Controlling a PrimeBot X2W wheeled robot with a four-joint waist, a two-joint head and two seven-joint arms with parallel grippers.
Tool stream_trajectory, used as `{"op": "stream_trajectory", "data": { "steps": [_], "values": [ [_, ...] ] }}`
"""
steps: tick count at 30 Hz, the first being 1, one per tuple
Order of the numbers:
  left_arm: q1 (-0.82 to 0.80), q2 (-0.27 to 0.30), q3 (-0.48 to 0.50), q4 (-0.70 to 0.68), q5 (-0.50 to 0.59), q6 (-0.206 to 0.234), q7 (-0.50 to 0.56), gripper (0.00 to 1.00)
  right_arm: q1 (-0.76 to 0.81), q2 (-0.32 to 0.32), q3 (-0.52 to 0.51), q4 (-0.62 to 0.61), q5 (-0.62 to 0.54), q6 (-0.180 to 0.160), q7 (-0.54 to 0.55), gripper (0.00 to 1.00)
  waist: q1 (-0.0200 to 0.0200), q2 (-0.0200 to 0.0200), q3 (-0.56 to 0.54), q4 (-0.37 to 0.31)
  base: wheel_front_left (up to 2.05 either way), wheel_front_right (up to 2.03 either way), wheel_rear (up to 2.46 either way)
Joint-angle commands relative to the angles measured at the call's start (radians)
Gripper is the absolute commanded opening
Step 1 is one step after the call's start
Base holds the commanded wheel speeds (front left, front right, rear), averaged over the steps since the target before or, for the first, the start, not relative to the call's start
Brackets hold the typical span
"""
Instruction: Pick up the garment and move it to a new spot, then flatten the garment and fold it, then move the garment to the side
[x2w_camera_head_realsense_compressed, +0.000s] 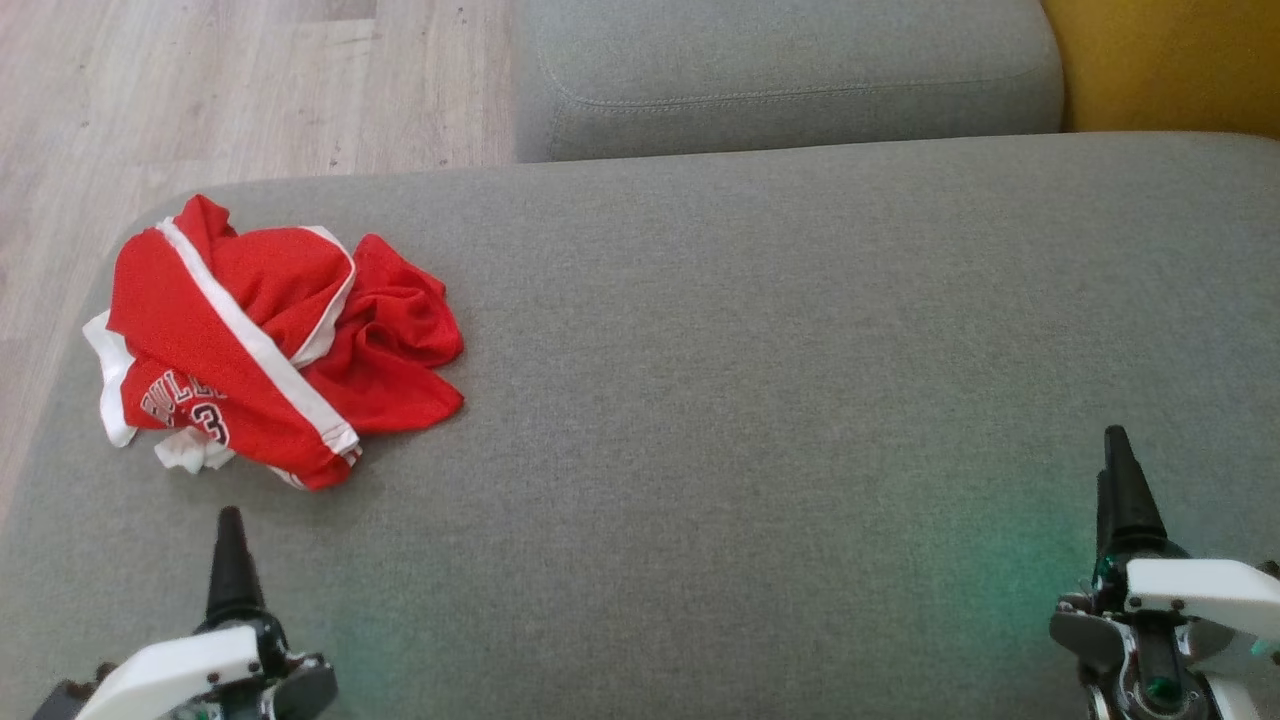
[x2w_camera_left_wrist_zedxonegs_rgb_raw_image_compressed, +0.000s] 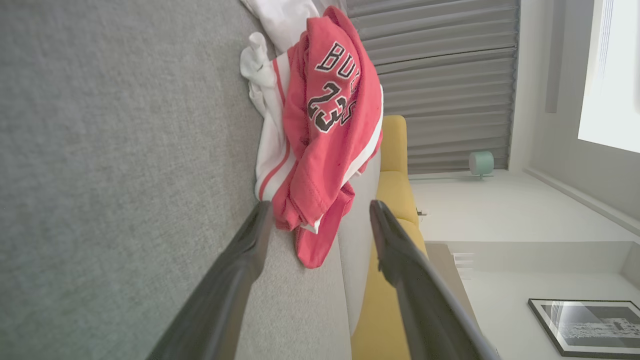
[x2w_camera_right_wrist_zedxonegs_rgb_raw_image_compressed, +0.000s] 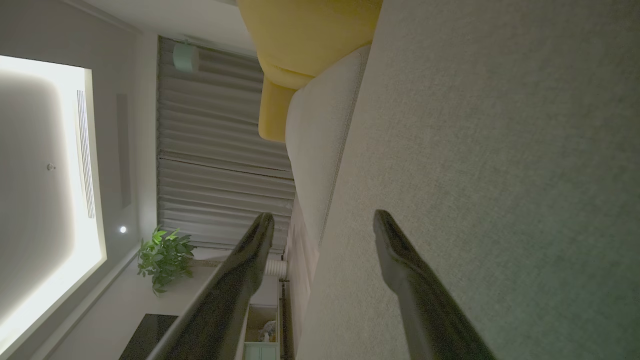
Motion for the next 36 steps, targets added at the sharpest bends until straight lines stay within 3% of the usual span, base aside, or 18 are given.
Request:
{"op": "stream_trajectory", "data": {
  "steps": [1, 11, 20, 36],
  "values": [
    [-0.041, 0.007, 0.026, -0.045, 0.027, 0.005, -0.011, 1.00, -0.053, -0.005, 0.009, -0.044, -0.038, 0.002, -0.013, 1.00, -0.0001, 0.0000, 0.000, 0.000, 0.00, 0.00, 0.00],
    [-0.048, 0.008, 0.033, -0.146, 0.184, 0.059, -0.041, 1.00, -0.051, -0.005, 0.038, -0.103, -0.218, 0.003, -0.043, 1.00, -0.0001, 0.0000, 0.004, 0.002, 0.00, 0.00, 0.00],
    [-0.049, 0.008, -0.018, -0.241, 0.371, 0.115, -0.067, 1.00, -0.052, -0.006, 0.076, -0.155, -0.380, 0.003, -0.069, 1.00, -0.0001, 0.0000, 0.011, -0.004, 0.00, 0.00, 0.00],
    [-0.057, 0.021, -0.153, -0.273, 0.733, 0.118, -0.112, 1.00, -0.050, -0.007, 0.116, -0.192, -0.639, 0.004, -0.113, 1.00, -0.0001, 0.0000, 0.016, -0.012, 0.00, 0.00, 0.00]
  ]
}}
